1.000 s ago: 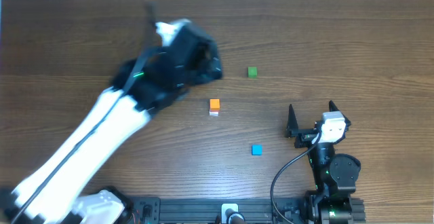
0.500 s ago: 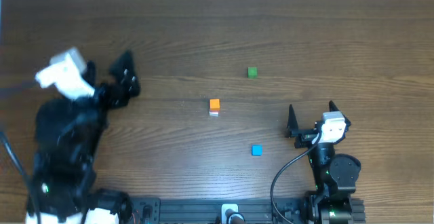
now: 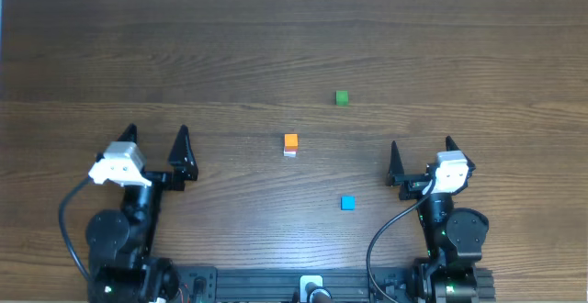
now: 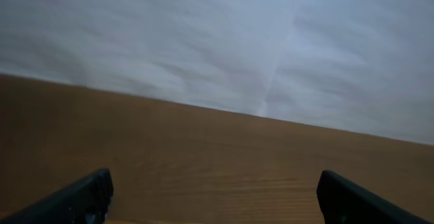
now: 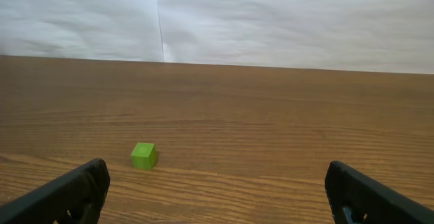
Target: Stack Cubes
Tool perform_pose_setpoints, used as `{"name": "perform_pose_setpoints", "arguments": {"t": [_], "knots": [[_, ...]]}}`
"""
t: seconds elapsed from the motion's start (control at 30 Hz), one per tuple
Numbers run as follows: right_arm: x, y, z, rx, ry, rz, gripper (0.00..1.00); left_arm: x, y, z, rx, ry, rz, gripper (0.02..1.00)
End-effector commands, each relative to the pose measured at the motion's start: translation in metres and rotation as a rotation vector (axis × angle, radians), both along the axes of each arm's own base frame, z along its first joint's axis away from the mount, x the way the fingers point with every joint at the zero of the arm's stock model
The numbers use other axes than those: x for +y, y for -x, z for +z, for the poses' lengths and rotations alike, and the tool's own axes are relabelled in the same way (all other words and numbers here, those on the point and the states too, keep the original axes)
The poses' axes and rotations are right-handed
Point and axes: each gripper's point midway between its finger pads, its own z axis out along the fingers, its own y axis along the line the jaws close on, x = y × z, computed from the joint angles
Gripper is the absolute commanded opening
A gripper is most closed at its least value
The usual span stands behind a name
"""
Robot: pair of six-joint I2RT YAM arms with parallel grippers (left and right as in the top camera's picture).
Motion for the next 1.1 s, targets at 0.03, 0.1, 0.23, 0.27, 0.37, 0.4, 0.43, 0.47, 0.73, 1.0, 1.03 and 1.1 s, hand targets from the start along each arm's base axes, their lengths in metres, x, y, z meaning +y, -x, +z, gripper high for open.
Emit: {"name": "perform_pose_setpoints", "arguments": {"t": [0.03, 0.1, 0.23, 0.27, 0.37, 0.4, 0.43, 0.47, 0.73, 1.0, 1.03, 1.1], "knots": [[0.0, 0.0, -0.002, 0.0, 0.007, 0.003, 0.991, 0.004, 0.006, -0.008, -0.059, -0.155, 0.014, 0.967], [0.0, 0.0, -0.002, 0.001, 0.007, 0.003, 0.991, 0.008, 0.005, -0.014, -0.057, -0.173, 0.032, 0.978], [0.0, 0.0, -0.002, 0.0, 0.007, 0.003, 0.991, 0.008, 0.003, -0.03, -0.026, -0.175, 0.019, 0.998], [0.0, 0.0, -0.002, 0.001, 0.007, 0.003, 0.993, 0.006, 0.003, -0.034, -0.019, -0.176, 0.006, 0.998], [0.0, 0.0, -0.002, 0.0, 0.007, 0.003, 0.993, -0.001, 0.002, -0.048, 0.006, -0.176, -0.037, 1.0], [0.0, 0.0, -0.002, 0.001, 0.007, 0.003, 0.991, -0.002, 0.001, -0.052, 0.014, -0.176, -0.045, 1.0], [0.0, 0.0, -0.002, 0.0, 0.007, 0.003, 0.993, -0.003, 0.001, -0.055, 0.02, -0.176, -0.05, 1.0], [0.0, 0.0, -0.002, 0.0, 0.007, 0.003, 0.991, -0.003, 0.001, -0.058, 0.025, -0.177, -0.053, 1.0], [0.0, 0.0, -0.002, 0.001, 0.007, 0.003, 0.993, -0.003, 0.001, -0.066, 0.048, -0.177, -0.055, 1.0], [0.0, 0.0, -0.002, 0.0, 0.007, 0.003, 0.993, -0.003, 0.002, -0.065, 0.046, -0.177, -0.054, 1.0], [0.0, 0.0, -0.002, 0.0, 0.007, 0.003, 0.993, -0.003, 0.002, -0.065, 0.046, -0.177, -0.054, 1.0], [0.0, 0.0, -0.002, 0.001, 0.007, 0.003, 0.993, -0.003, 0.002, -0.065, 0.046, -0.177, -0.055, 1.0]]}}
